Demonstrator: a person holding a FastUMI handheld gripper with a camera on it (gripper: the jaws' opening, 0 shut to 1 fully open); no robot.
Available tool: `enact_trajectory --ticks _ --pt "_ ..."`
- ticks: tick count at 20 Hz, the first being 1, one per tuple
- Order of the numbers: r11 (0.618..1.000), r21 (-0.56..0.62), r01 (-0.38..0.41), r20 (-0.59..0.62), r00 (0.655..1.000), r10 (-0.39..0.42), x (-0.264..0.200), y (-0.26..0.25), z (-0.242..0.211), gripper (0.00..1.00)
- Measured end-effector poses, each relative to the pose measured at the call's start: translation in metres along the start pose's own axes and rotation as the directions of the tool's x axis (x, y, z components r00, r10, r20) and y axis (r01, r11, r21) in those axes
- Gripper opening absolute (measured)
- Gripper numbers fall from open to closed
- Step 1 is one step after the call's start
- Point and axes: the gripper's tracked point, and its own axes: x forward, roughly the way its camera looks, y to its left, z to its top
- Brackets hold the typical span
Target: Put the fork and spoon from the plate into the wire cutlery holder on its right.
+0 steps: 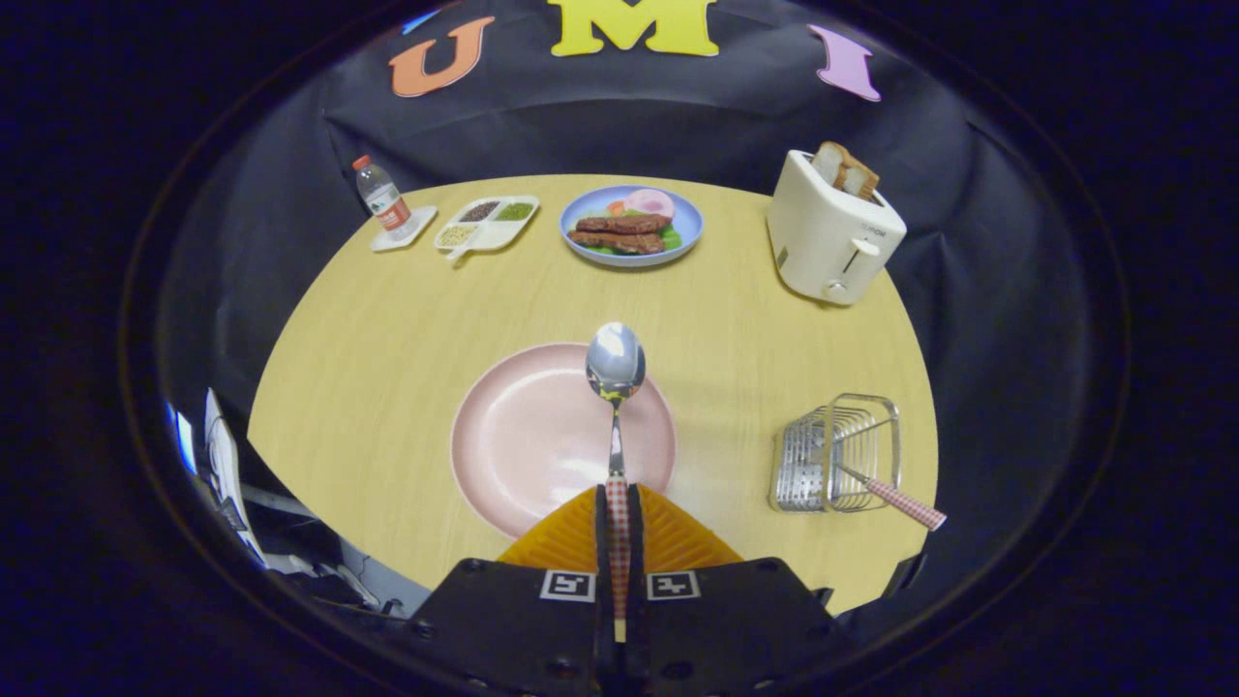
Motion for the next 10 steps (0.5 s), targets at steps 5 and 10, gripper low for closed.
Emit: enact_trajectory --ticks 5,10 --pt "1.0 -0.009 -0.005 -0.079 0.997 0.004 -0.026 -0.054 -0.011 0.04" --pt "0.999 -0.04 -0.011 -0.143 0.99 0.005 -0.048 -0.1 -0.015 0.05"
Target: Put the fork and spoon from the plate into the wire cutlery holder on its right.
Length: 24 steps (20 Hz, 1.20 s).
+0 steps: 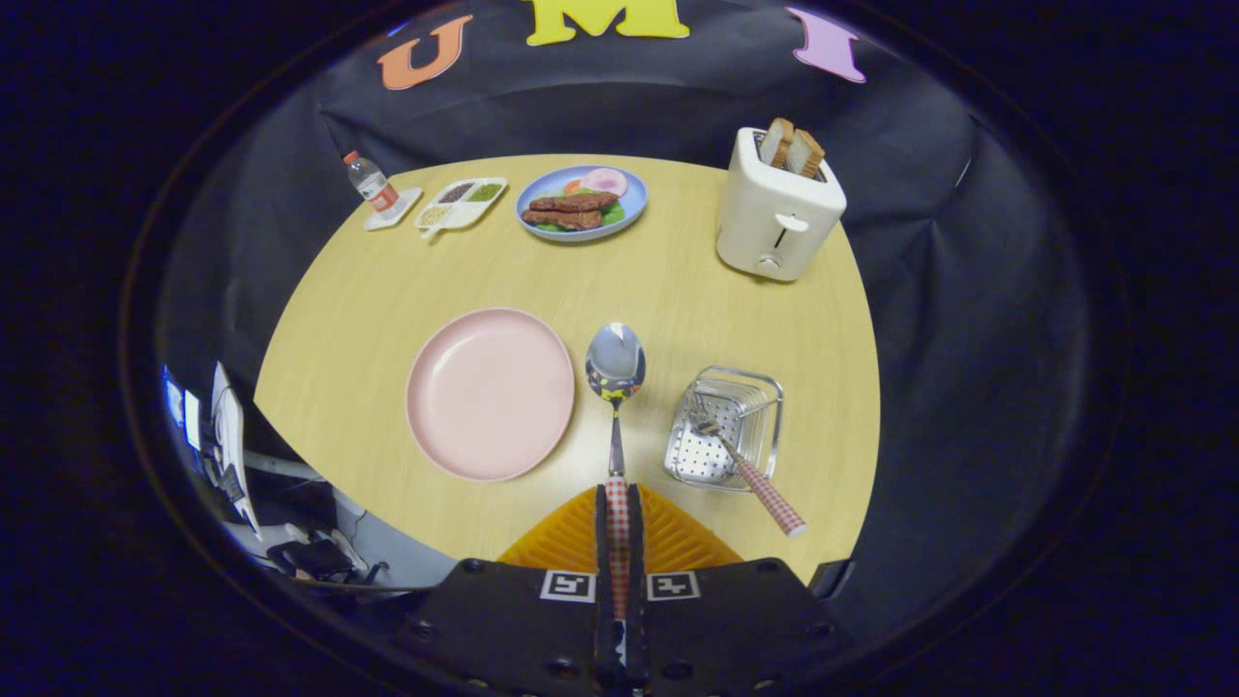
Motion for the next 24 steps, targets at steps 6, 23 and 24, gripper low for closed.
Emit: enact_trajectory --ticks 6,23,24 --pt "1.0 -0.021 0.019 -0.113 0.993 -0.021 -0.013 -0.045 -0.019 0.05" --pt "1.0 0.009 0.016 -0.457 0.889 -0.01 0.019 -0.065 -0.01 0.04" --pt "1.0 0.01 0.012 -0.472 0.882 -0.006 0.02 -0.065 -0.008 0.04"
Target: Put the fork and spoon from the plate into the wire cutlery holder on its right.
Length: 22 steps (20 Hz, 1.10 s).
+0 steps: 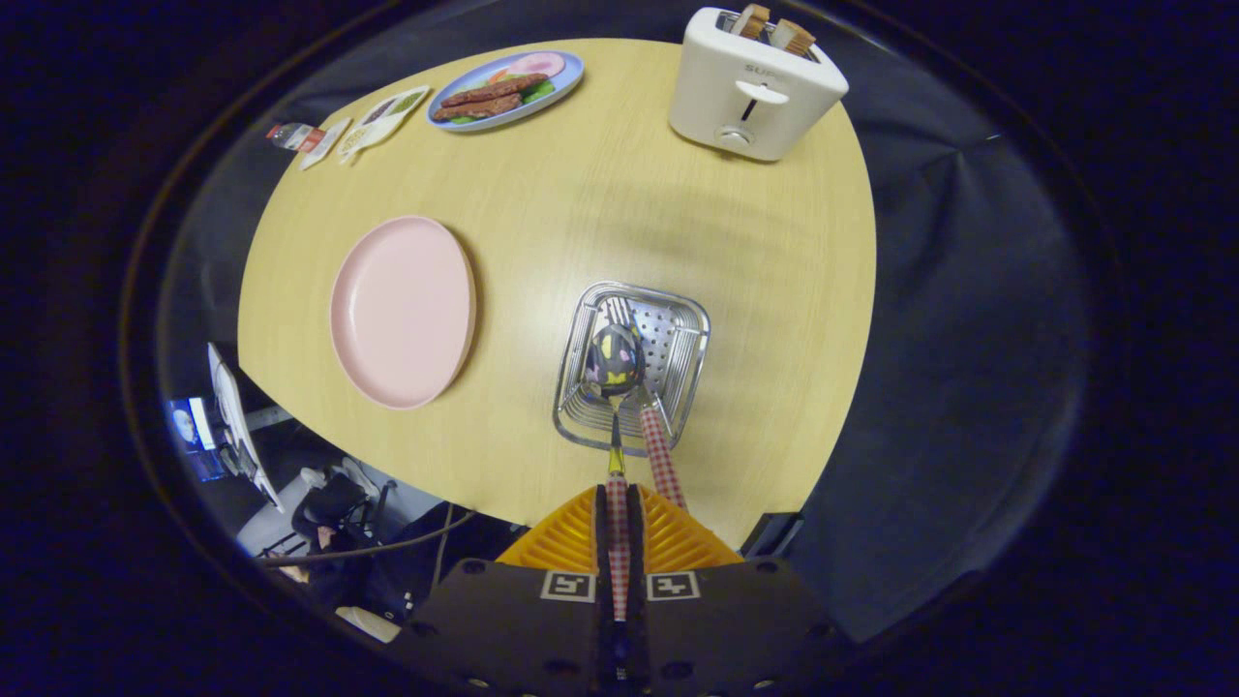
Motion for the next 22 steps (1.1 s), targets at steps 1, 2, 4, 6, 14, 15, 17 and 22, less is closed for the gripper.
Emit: enact_trajectory --ticks 1,2,4,6,14,15,17,22 --pt "1.0 -0.003 -0.004 -0.015 1.0 0.004 0.002 0.0 0.002 0.05" --pt "1.0 -0.011 -0.004 -0.03 1.0 0.003 0.003 0.0 0.004 0.04" --pt "1.0 -0.021 0.005 -0.039 0.999 -0.006 0.004 -0.003 0.01 0.04" --pt "1.0 -0.025 0.014 -0.045 0.999 -0.015 0.006 -0.007 0.013 0.04" --pt "0.999 -0.04 0.007 -0.043 0.999 -0.009 0.003 -0.007 0.018 0.1" --pt "0.999 -0.044 0.013 -0.034 0.999 -0.015 0.003 -0.006 0.018 0.1" --pt "0.999 -0.048 0.01 -0.004 1.0 -0.01 0.0 -0.003 0.02 0.1" --pt "1.0 -0.028 -0.004 0.102 0.995 0.007 -0.016 0.014 0.024 0.19"
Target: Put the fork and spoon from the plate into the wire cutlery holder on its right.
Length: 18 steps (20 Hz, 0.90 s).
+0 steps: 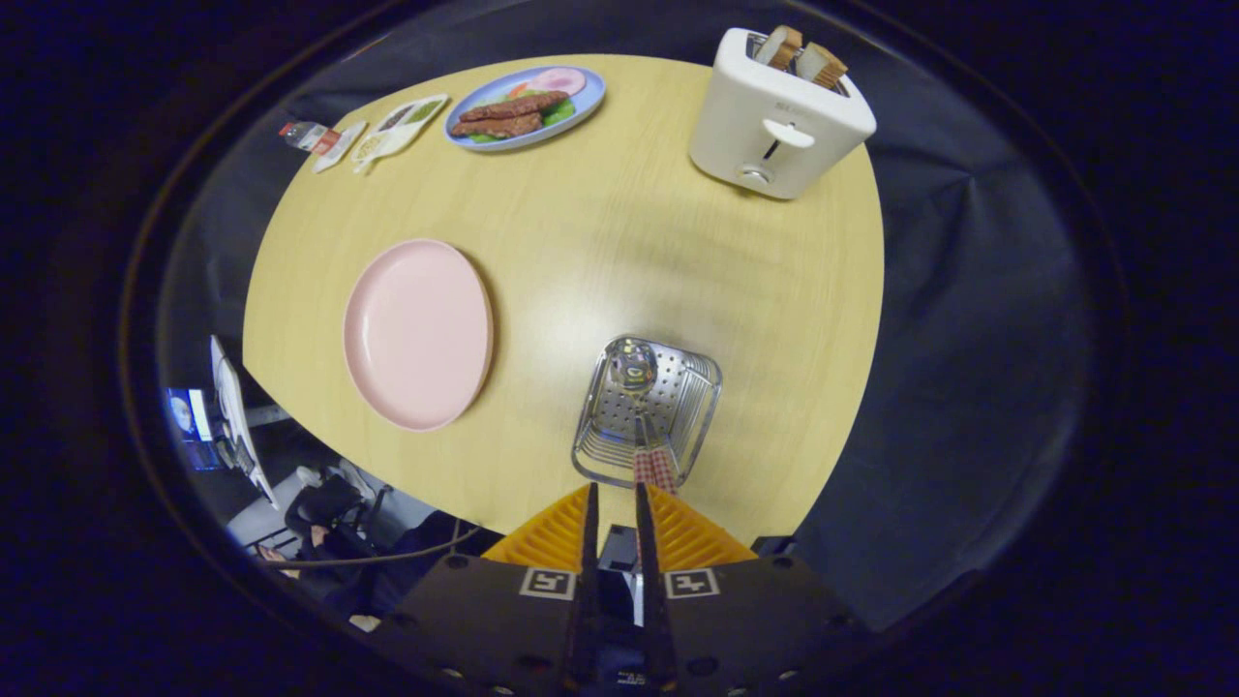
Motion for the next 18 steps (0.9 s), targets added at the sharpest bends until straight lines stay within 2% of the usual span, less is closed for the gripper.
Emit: enact_trajectory --ticks 2,5,8,10,14,15,18 --pt "1.0 0.027 -0.014 0.054 0.998 0.012 -0.008 0.011 0.002 0.33" --pt "0.996 0.09 -0.006 0.167 0.986 -0.009 -0.02 0.025 0.009 0.49" --pt "0.991 0.131 -0.01 0.263 0.964 -0.025 -0.033 0.046 0.012 0.61" --pt "0.988 0.154 -0.018 0.346 0.938 -0.037 -0.044 0.061 0.02 0.71" --pt "0.975 0.22 -0.019 0.503 0.859 -0.097 -0.078 0.087 0.03 0.85" --pt "0.971 0.238 -0.024 0.551 0.826 -0.114 -0.089 0.095 0.032 0.88" --pt "0.959 0.284 -0.005 0.666 0.72 -0.194 -0.126 0.107 0.038 0.89"
